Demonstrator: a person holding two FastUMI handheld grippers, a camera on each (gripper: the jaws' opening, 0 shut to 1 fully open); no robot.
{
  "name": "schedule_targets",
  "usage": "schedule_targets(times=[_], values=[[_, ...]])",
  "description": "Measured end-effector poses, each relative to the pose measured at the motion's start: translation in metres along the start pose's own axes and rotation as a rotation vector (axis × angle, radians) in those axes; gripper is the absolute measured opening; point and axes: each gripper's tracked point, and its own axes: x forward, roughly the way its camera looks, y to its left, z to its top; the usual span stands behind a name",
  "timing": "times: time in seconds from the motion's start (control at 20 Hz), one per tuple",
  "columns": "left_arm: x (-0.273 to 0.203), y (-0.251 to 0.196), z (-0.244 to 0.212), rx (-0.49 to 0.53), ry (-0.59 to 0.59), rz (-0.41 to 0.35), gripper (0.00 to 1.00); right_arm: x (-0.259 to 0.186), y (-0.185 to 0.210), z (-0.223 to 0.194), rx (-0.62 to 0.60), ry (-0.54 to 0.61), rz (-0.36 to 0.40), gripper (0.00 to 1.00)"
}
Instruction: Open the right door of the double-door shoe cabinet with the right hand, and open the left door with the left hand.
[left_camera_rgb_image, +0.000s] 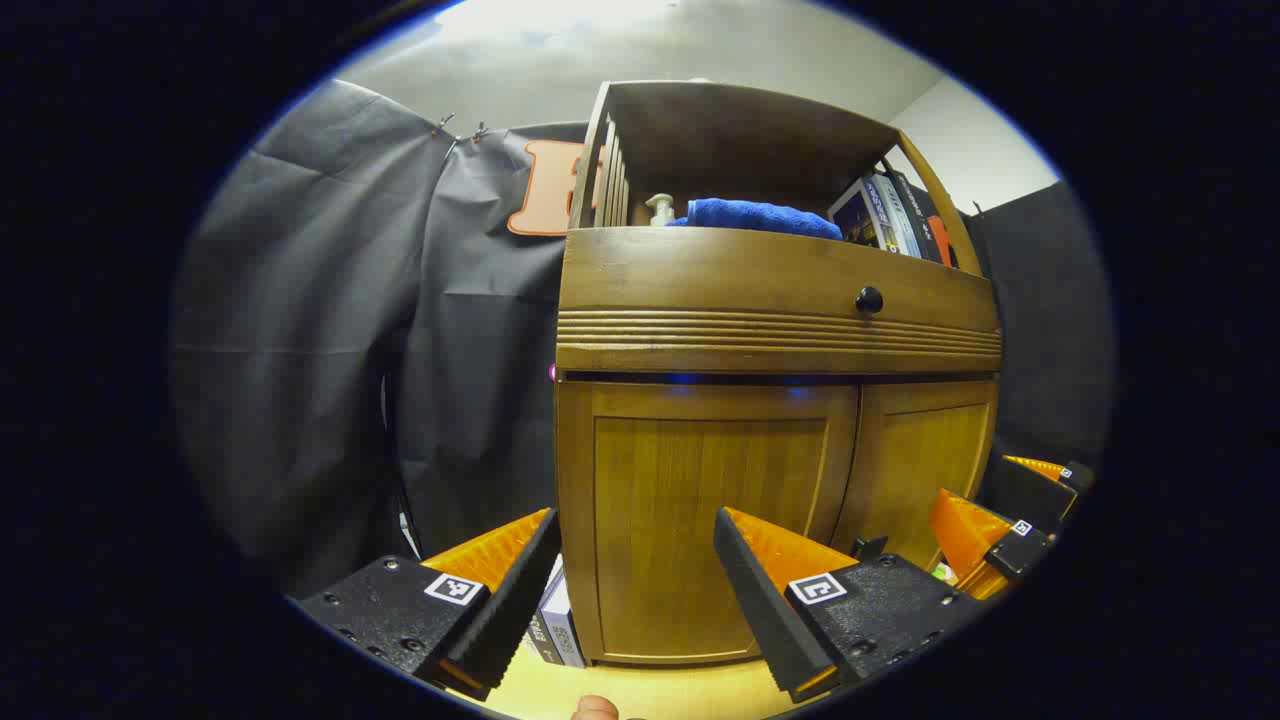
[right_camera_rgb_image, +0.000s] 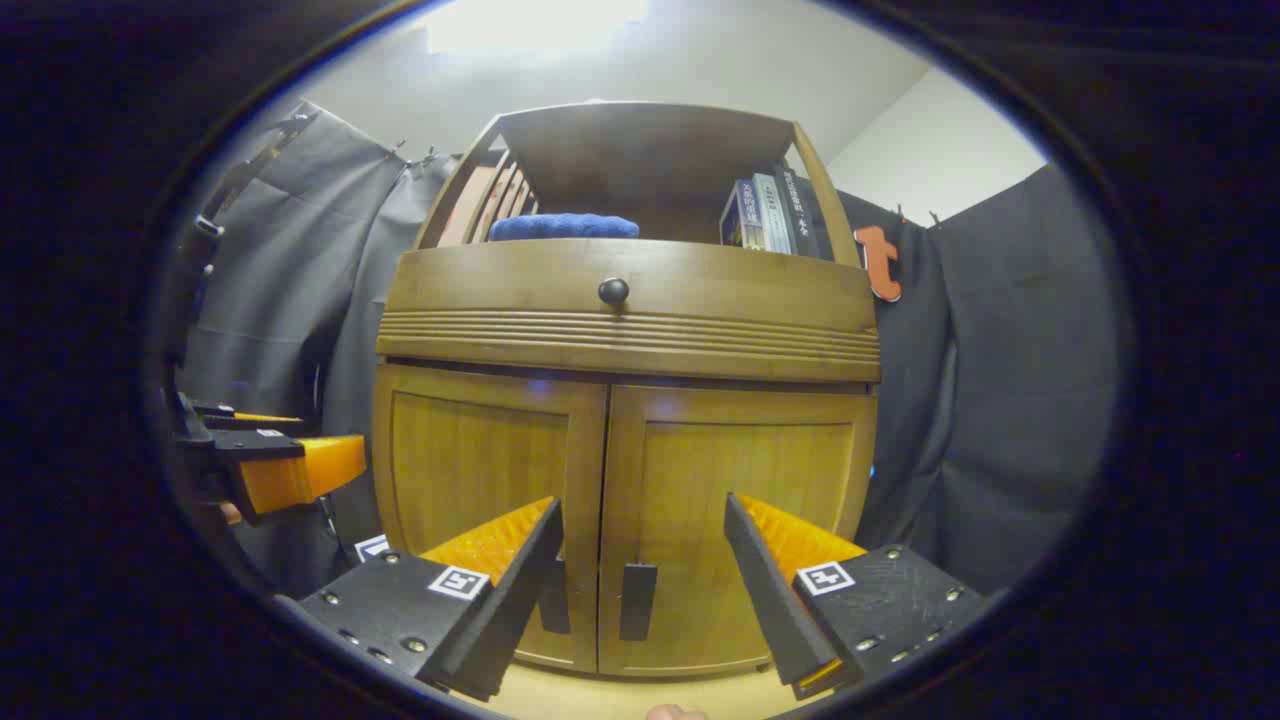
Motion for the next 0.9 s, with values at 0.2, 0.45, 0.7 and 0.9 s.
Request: schedule_targets(times=[0.2,0.45,0.7,0.9], values=[[0.0,-0.01,0.004,-0.006,-0.014,-0.018,0.92,0.005,-0.008,-0.007,0.023,0.02,-0.015,0.96],[0.0,-0.014,0.009,0.005,-0.032,-0.019,0.92,0.004,-0.025,-0.011,0.066,0.03,-0.048,0.96],[-0.001,-0.019,0.004,-0.007,-0.017,-0.027,0.92,0.007,-0.033,-0.012,0.083,0.038,-0.064,0.96],[-0.003,-0.021,0.005,-0.006,-0.025,-0.025,0.92,0.008,-0.033,-0.014,0.082,0.045,-0.059,0.96]])
